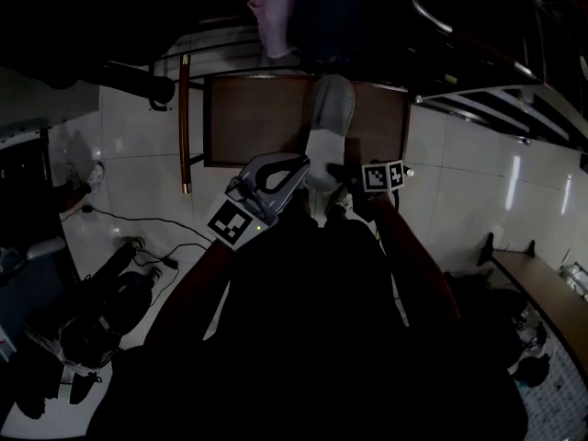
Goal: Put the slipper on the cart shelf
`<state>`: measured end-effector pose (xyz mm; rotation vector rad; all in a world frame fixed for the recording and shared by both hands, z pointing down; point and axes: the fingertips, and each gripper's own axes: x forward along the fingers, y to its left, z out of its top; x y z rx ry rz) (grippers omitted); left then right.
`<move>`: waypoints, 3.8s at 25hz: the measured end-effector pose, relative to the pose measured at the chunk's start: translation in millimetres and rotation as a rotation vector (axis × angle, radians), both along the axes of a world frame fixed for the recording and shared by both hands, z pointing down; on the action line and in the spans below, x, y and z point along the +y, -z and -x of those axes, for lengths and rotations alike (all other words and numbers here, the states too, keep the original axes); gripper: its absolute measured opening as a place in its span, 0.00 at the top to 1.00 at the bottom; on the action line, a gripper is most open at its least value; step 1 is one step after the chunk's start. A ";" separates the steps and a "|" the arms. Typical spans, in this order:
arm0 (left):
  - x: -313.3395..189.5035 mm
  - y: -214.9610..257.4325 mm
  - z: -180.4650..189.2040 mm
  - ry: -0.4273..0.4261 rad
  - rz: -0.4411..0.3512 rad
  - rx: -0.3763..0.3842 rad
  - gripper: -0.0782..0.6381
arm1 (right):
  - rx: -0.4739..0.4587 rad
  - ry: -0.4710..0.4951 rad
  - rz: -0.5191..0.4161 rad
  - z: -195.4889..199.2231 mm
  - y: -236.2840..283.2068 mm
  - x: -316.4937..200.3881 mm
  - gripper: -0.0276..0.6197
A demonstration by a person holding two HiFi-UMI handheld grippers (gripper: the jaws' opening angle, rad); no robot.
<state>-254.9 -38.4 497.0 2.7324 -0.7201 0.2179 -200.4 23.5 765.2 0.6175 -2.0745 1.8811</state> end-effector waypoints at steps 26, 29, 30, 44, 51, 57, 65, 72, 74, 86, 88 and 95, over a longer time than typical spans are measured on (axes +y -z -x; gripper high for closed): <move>50.4 86.8 -60.7 -0.048 -0.193 0.031 0.87 | 0.135 -0.053 -0.869 -69.7 292.4 -26.9 0.86; 46.6 96.8 -68.3 -0.043 -0.212 0.048 0.87 | 0.157 -0.057 -0.976 -76.7 321.8 -36.2 0.86; 46.3 100.3 -69.6 -0.042 -0.217 0.049 0.87 | 0.164 -0.058 -1.011 -78.0 332.2 -37.8 0.86; 30.5 142.8 -88.6 -0.042 -0.277 0.054 0.89 | 0.224 -0.124 -1.297 -89.5 424.8 -34.7 0.86; 29.4 137.7 -86.6 -0.036 -0.293 0.064 0.89 | 0.222 -0.126 -1.284 -89.9 419.6 -27.0 0.86; 30.9 134.0 -87.7 -0.035 -0.280 0.021 0.89 | 0.225 -0.137 -1.275 -90.6 416.6 -25.0 0.86; 29.7 135.5 -83.3 -0.013 -0.261 0.095 0.89 | 0.231 -0.146 -1.255 -94.1 411.8 -25.9 0.86; 32.4 132.5 -93.2 -0.087 -0.270 0.065 0.89 | 0.277 -0.166 -1.222 -99.7 401.5 -27.3 0.86; 31.9 132.3 -97.6 -0.113 -0.256 0.075 0.89 | 0.295 -0.194 -1.211 -104.0 400.9 -27.1 0.86; 44.3 116.8 -148.5 -0.334 -0.234 0.086 0.89 | 0.430 -0.396 -1.121 -156.2 378.2 -0.5 0.86; 52.7 116.7 -164.5 -0.362 -0.239 0.079 0.89 | 0.435 -0.420 -1.106 -170.0 375.2 10.0 0.86; 90.7 125.2 -239.1 -0.419 -0.282 0.071 0.89 | 0.437 -0.458 -1.082 -238.4 363.9 48.7 0.86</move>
